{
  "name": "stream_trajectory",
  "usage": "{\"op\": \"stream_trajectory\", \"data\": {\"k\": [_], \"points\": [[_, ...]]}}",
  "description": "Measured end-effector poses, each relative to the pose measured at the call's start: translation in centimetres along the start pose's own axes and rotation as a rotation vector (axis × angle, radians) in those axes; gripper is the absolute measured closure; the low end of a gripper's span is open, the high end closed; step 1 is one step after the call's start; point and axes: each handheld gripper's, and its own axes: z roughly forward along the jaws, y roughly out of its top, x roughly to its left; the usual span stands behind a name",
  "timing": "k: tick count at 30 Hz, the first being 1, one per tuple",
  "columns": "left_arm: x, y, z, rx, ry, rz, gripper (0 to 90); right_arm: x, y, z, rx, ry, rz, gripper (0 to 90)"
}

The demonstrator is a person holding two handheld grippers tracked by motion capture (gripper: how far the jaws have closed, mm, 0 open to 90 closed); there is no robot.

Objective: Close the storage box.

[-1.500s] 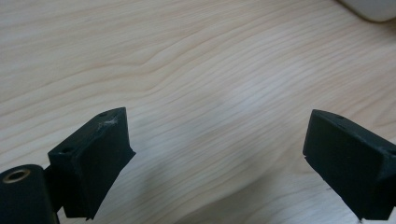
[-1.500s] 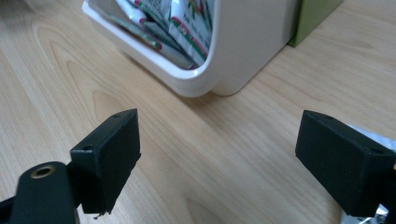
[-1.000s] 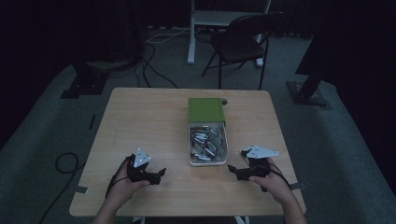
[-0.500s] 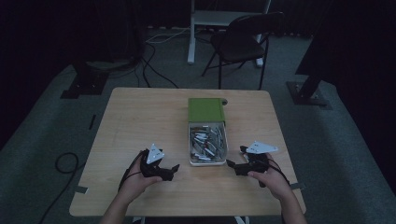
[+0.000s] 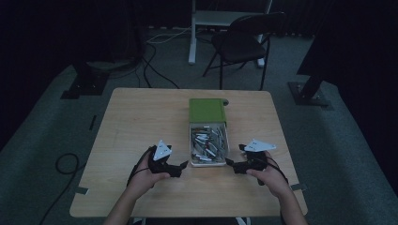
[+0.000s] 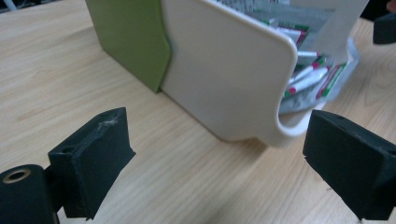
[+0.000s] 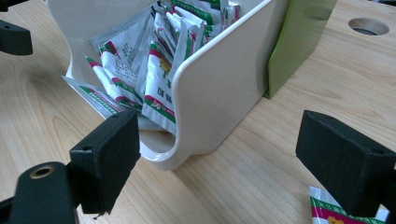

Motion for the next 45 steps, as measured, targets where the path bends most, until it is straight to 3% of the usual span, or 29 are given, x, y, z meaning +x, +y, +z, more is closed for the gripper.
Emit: {"op": "stream_trajectory", "data": {"k": [9,20,24,30,33,45], "points": [[-0.3,0.9,0.7,-0.029,-0.026,0.037,8.1,-0.3,0.3,0.2,-0.002,0.002,-0.004,13.6],[0.2,1.2,1.8,-0.029,-0.018,0.032,8.1,-0.7,0.4,0.5,-0.002,-0.009,0.001,13.7],[0.5,1.4,1.9,-0.034,0.002,0.027,8.1,-0.8,0.4,0.8,-0.005,-0.009,0.007,13.7],[0.8,1.6,2.1,-0.032,-0.015,0.014,8.1,-1.0,0.5,1.1,-0.005,-0.018,0.017,13.8],[0.6,1.7,2.3,-0.026,-0.002,0.036,8.1,-1.2,0.5,1.1,-0.010,-0.027,0.025,13.9],[1.2,2.0,2.6,-0.025,0.014,0.017,8.1,-1.4,0.9,1.5,-0.007,-0.034,0.027,13.5]]}}
